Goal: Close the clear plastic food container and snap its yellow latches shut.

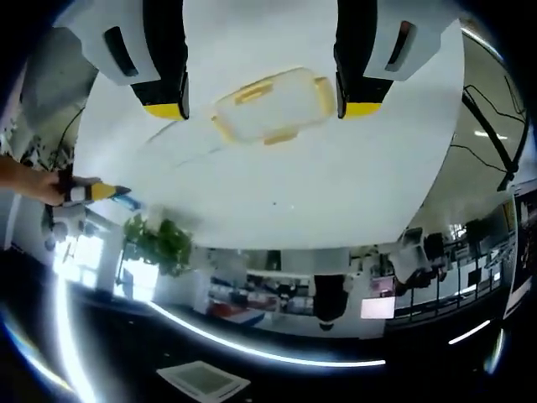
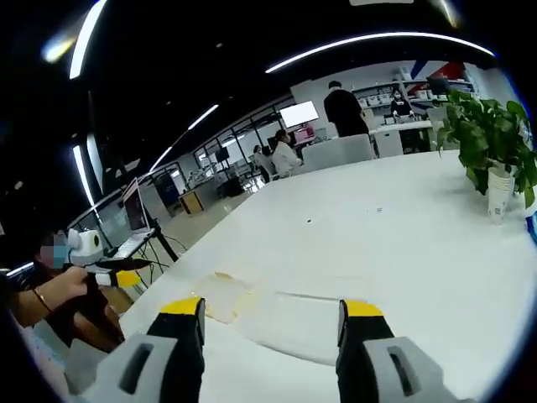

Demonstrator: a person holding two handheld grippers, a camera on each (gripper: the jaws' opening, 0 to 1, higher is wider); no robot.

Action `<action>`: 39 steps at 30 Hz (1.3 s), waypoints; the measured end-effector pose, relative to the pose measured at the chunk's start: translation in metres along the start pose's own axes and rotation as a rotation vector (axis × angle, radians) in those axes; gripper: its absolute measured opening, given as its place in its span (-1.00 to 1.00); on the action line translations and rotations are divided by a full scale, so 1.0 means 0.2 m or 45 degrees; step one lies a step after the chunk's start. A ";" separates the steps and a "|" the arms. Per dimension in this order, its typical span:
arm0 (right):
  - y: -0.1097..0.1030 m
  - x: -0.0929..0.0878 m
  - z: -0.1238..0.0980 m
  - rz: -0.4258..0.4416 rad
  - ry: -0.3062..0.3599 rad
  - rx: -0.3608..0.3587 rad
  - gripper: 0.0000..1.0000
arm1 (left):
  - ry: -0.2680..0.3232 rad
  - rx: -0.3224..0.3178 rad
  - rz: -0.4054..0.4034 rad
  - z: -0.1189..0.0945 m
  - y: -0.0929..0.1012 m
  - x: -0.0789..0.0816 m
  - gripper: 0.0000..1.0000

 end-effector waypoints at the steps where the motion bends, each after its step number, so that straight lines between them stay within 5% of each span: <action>1: 0.00 0.00 0.01 0.002 0.002 0.001 0.26 | 0.000 -0.002 0.000 0.00 0.00 0.00 0.41; 39: -0.08 0.08 0.25 -0.168 -0.082 0.164 0.26 | -0.074 -0.090 0.104 0.12 -0.05 0.02 0.41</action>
Point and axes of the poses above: the point that each gripper's makers call its tool centre point, and the gripper's own axes: z roughly forward along the fingers, y roughly to its right, x roughly out of its top, the point moved 9 cm from there along -z, roughly backward along the fingers, and after that the axes turned 2 degrees about -y, right-handed, at the moved point
